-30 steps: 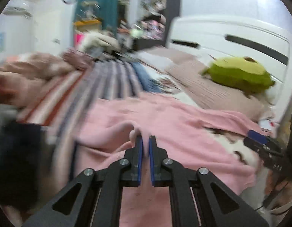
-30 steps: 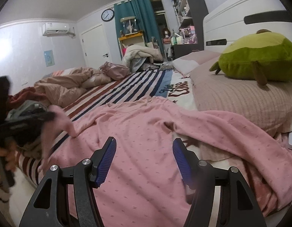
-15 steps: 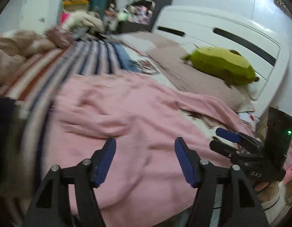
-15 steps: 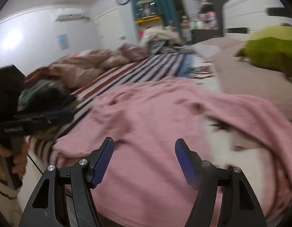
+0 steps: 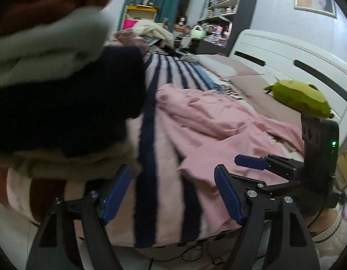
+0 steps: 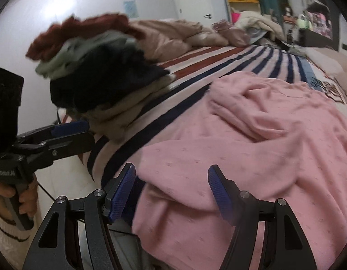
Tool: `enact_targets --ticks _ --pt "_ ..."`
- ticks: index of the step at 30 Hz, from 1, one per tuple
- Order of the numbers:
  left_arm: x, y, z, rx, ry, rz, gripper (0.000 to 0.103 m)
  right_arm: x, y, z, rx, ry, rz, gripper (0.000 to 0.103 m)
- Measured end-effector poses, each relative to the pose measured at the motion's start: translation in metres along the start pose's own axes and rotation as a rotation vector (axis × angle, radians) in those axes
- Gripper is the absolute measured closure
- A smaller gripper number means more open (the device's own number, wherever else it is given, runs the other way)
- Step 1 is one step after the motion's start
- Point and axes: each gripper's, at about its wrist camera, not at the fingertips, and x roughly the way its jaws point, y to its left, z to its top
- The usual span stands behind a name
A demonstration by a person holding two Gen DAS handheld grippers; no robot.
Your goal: Fold small clothes
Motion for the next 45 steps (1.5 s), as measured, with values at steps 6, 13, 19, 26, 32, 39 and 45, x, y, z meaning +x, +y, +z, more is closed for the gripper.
enact_targets --ticks 6,13,19,26,32,39,45 --pt "-0.002 0.02 -0.004 -0.011 -0.027 0.015 0.016 0.035 0.024 0.0 -0.099 0.065 -0.09 0.041" --pt "-0.01 0.028 -0.007 -0.028 -0.047 0.005 0.012 0.027 0.006 0.005 -0.009 0.053 -0.135 0.093" --pt "-0.01 0.022 -0.008 -0.012 -0.044 0.002 0.01 -0.01 -0.013 0.01 0.052 -0.058 -0.117 0.094" --pt "-0.005 -0.003 -0.003 0.03 -0.031 -0.015 0.01 -0.061 -0.05 0.005 0.127 -0.168 -0.218 0.096" --pt "0.009 -0.032 0.006 0.091 -0.004 -0.044 0.01 -0.13 -0.1 -0.019 0.23 -0.263 -0.338 0.096" --pt "0.034 -0.066 0.021 0.13 0.022 -0.057 0.01 -0.186 -0.16 -0.071 0.37 -0.289 -0.444 0.097" --pt "0.054 -0.089 0.03 0.149 0.052 -0.058 0.009 -0.188 -0.192 -0.104 0.45 -0.207 -0.409 0.092"
